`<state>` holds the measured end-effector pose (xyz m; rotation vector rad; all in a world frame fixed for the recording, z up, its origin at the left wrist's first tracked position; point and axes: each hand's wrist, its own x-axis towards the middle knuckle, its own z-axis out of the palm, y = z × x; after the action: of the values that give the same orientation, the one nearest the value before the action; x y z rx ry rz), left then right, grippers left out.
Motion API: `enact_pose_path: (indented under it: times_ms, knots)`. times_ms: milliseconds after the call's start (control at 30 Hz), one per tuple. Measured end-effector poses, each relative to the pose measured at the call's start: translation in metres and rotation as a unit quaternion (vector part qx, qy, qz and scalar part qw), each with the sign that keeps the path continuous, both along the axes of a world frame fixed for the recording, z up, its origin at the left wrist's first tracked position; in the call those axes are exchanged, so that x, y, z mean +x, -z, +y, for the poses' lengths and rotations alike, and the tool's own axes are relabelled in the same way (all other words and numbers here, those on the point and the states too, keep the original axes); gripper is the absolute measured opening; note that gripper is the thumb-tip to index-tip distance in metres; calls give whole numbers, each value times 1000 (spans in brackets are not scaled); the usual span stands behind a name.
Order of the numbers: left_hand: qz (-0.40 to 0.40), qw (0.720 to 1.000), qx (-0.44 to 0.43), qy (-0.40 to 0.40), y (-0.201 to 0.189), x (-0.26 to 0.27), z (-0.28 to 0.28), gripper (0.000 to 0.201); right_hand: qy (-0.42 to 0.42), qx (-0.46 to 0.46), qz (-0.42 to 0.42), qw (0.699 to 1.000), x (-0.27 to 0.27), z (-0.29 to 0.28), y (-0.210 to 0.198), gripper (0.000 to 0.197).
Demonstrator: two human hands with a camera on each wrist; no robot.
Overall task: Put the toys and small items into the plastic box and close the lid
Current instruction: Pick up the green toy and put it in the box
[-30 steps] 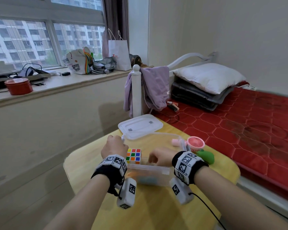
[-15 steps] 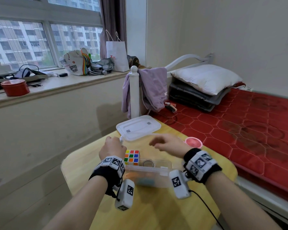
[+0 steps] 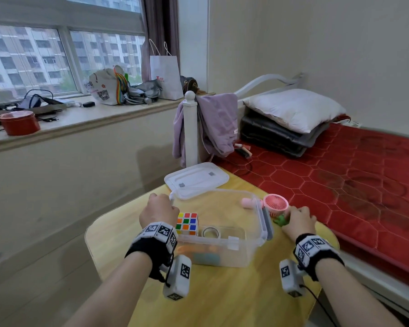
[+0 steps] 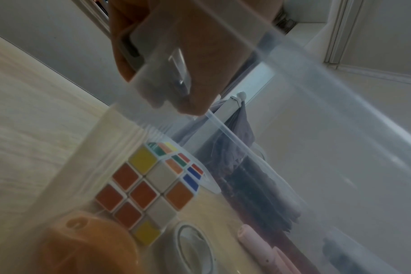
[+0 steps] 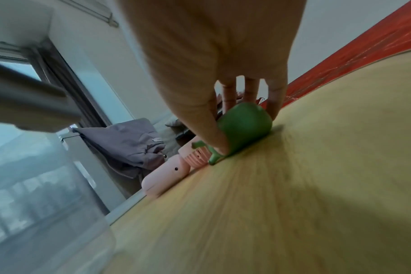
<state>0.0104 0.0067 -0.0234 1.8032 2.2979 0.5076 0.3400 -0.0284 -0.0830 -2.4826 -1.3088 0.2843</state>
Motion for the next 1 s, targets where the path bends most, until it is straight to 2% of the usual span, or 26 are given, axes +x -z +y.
enact_pose_path:
  times_ms: [133, 267, 400, 500, 600, 733, 900, 1000]
  knots:
    - [-2, 1000, -4, 1, -2, 0, -1, 19, -11, 14, 8, 1000, 2, 2, -6, 17]
    - [-4, 1000, -6, 0, -2, 1, -1, 18, -31, 118, 74, 990, -7, -5, -27, 27]
    - [-5, 1000, -4, 1, -2, 0, -2, 17, -106, 222, 88, 965, -33, -13, -71, 29]
    - [-6, 1000, -3, 1, -2, 0, -2, 17, -182, 245, 96, 947, -58, -18, -112, 29]
    - [-8, 1000, -2, 1, -2, 1, -2, 17, -245, 192, 120, 943, -89, -21, -137, 30]
    - [-8, 1000, 3, 2, -1, 0, -2, 16, -259, 23, 241, 935, -122, -17, -128, 24]
    - [-5, 1000, 6, 10, -1, 0, -1, 15, -261, -161, 202, 930, -140, -7, -96, 19]
    - [-4, 1000, 8, 14, -1, 0, -1, 15, -229, -206, 224, 925, -147, 3, -77, 20]
